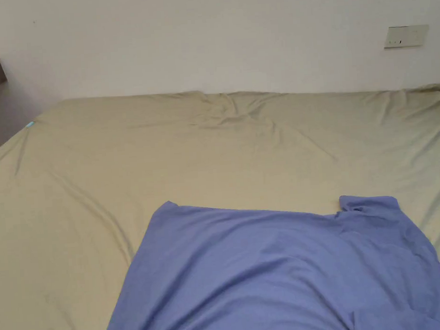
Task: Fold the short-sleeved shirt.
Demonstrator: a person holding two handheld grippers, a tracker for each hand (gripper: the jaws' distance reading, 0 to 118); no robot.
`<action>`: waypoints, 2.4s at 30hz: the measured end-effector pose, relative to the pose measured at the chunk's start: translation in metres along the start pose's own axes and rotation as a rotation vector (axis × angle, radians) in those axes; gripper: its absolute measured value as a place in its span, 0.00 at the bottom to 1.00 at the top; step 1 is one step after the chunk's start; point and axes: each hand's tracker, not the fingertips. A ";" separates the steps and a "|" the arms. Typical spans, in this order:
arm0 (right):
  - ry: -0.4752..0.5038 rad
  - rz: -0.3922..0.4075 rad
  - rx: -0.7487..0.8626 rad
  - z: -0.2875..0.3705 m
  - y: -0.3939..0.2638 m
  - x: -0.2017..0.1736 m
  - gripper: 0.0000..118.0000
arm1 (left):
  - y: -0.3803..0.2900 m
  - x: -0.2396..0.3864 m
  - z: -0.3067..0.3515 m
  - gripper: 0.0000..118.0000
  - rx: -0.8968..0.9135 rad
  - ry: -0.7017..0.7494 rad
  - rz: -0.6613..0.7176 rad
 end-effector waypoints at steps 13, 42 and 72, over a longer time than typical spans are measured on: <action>0.036 -0.049 -0.055 -0.005 -0.015 -0.015 0.02 | -0.024 0.002 -0.012 0.00 -0.104 -0.038 0.068; -0.065 -0.060 -0.179 -0.044 -0.019 -0.003 0.93 | -0.029 0.026 -0.084 0.09 -0.215 -0.117 0.026; 0.002 0.060 -0.036 -0.177 0.151 -0.015 0.14 | 0.146 0.115 -0.168 0.09 0.007 -0.192 -0.115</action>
